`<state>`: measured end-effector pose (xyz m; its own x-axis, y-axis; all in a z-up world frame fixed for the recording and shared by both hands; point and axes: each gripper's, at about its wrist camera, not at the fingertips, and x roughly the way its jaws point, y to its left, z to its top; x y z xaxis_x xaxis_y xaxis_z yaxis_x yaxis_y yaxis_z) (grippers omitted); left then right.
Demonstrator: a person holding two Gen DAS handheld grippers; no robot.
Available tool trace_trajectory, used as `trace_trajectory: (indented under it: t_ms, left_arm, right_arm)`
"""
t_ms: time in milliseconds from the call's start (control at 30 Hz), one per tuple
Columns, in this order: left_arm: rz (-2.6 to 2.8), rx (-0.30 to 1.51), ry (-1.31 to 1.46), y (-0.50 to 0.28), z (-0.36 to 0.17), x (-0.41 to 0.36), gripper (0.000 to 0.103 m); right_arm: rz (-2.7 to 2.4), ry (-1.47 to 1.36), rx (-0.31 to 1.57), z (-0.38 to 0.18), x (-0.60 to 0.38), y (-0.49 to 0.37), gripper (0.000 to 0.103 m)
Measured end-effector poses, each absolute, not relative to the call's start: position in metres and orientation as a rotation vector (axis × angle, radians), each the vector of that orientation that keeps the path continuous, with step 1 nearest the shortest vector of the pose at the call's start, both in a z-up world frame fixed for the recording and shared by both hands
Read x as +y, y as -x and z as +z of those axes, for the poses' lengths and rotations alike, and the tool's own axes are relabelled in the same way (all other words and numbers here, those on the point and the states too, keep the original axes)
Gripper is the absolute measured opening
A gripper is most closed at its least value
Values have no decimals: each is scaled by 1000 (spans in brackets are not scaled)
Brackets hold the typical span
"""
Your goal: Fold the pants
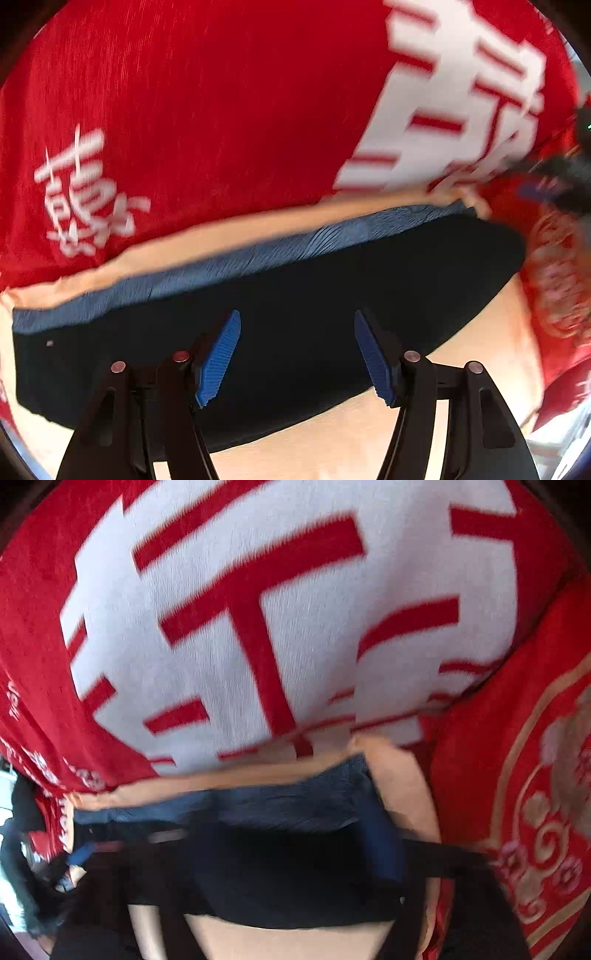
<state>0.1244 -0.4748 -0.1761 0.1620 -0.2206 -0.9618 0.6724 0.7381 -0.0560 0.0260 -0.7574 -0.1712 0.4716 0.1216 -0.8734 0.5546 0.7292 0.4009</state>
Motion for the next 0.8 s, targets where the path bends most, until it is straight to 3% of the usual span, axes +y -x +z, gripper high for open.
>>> trace_trajectory:
  t_ms: [167, 267, 333, 433, 567, 600, 633, 800]
  left_arm:
    - [-513, 1295, -542, -130, -221, -460, 65]
    - [-468, 1322, -540, -133, -237, -450, 65]
    - [-465, 1328, -547, -132, -244, -447, 65]
    - [-478, 1296, -569, -129, -245, -446, 67]
    - [-484, 1294, -570, -129, -250, -449, 67]
    - [-486, 1300, -568, -130, -250, -449, 67]
    - [-486, 1305, -570, -131, -249, -447, 67]
    - [-512, 1288, -609, -134, -234, -464, 67]
  right_arm:
    - [-276, -735, 1021, -144, -756, -16, 86]
    - [-301, -822, 1109, -174, -732, 15, 67]
    - [-344, -874, 1167, -204, -720, 33, 48]
    - [-425, -1038, 1179, -249, -719, 55, 44]
    - [-476, -1118, 1102, -265, -727, 56, 41]
    - [-482, -1103, 1095, -263, -729, 53, 14]
    - [-482, -1073, 1094, -258, -731, 50, 1]
    - [-380, -970, 1135, -224, -725, 57, 1]
